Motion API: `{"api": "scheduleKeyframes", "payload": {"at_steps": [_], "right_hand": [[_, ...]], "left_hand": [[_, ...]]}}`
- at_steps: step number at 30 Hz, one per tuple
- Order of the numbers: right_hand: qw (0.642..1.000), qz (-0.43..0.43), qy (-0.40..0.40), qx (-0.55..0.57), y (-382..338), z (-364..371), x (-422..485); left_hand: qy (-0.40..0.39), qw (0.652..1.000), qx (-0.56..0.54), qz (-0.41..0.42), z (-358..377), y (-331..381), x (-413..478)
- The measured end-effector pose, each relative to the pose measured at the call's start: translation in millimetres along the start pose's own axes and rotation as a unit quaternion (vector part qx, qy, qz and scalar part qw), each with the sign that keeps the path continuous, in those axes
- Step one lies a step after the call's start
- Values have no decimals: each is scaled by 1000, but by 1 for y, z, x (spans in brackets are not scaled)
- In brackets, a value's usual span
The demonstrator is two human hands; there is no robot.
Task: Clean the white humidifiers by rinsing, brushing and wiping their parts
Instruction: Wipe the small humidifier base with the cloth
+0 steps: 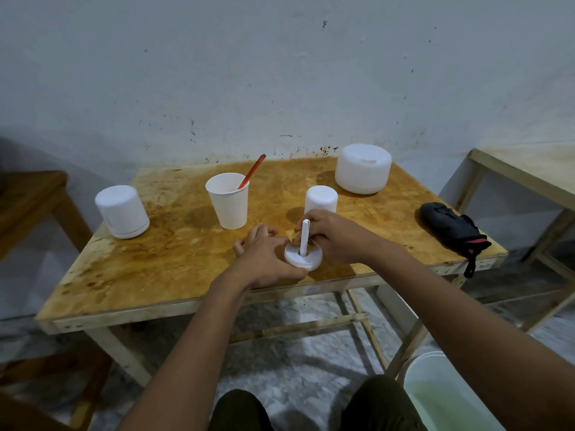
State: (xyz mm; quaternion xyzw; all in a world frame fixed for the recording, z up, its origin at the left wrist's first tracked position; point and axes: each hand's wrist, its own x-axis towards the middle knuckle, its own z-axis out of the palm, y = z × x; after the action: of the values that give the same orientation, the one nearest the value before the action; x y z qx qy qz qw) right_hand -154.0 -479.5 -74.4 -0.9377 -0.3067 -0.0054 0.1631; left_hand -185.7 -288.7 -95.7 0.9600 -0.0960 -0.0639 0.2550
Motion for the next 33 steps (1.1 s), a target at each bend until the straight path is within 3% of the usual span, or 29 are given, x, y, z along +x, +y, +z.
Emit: {"api": "scheduleKeyframes", "payload": {"at_steps": [5, 9, 17, 22, 26, 30, 33], "right_hand": [[996, 11, -46, -79, -5, -11, -2], [992, 24, -49, -116, -7, -17, -5], [996, 86, 16, -7, -14, 3, -18], [971, 176, 79, 139, -29, 10, -37], [902, 198, 217, 317, -45, 19, -50], [859, 167, 341, 343, -58, 27, -47], [886, 162, 335, 277, -56, 37, -47]], "left_hand": [[43, 999, -19, -9, 11, 5, -3], [30, 999, -37, -9, 10, 2, -7], [33, 999, -30, -15, 8, 6, -9], [100, 994, -5, -36, 18, 11, -11], [148, 987, 5, -64, 29, 18, -12], [140, 986, 5, -87, 30, 20, -11], [129, 987, -2, -91, 29, 20, -10]]}}
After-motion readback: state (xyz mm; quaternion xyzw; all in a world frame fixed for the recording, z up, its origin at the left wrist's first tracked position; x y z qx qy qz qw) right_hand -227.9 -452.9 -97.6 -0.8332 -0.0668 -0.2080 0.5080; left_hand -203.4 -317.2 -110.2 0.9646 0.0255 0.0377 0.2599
